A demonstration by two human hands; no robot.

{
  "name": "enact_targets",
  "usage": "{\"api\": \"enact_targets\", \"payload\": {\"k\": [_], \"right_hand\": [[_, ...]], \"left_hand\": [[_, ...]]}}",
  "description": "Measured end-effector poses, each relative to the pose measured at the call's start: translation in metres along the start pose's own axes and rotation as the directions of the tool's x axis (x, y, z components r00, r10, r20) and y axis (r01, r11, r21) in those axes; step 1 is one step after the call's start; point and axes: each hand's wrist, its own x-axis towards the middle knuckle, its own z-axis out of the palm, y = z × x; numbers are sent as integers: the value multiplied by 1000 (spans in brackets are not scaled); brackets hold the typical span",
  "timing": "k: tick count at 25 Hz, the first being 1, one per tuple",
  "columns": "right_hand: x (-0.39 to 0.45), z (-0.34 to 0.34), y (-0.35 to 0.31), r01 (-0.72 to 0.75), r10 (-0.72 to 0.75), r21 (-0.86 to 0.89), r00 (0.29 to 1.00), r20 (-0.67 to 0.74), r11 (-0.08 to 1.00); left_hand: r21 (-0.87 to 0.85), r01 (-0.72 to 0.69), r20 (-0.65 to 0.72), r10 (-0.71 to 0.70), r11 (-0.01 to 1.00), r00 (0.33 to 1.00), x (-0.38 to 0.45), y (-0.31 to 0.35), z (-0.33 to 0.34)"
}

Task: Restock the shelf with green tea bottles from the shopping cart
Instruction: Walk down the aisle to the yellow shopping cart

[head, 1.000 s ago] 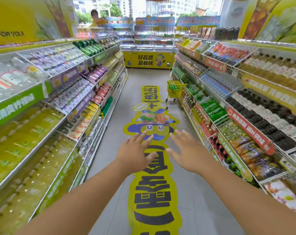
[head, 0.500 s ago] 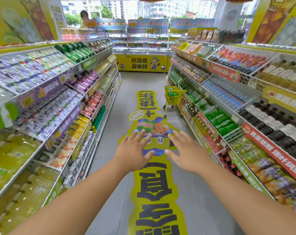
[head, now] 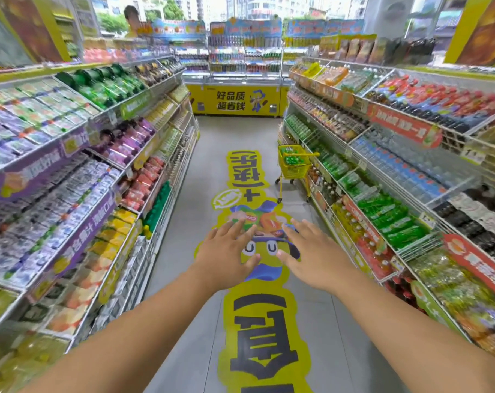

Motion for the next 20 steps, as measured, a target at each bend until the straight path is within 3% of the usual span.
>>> {"api": "enact_targets", "payload": {"k": [10,20], "right_hand": [[215,1,92,74,-76,-33,996,-47,997],[421,27,125,64,-64,-21,997,-36,998]], "left_hand": [[45,53,-51,-50,998,997,209,-59,36],[22,-13,-26,14,1000,1000,391,-154,87]]}}
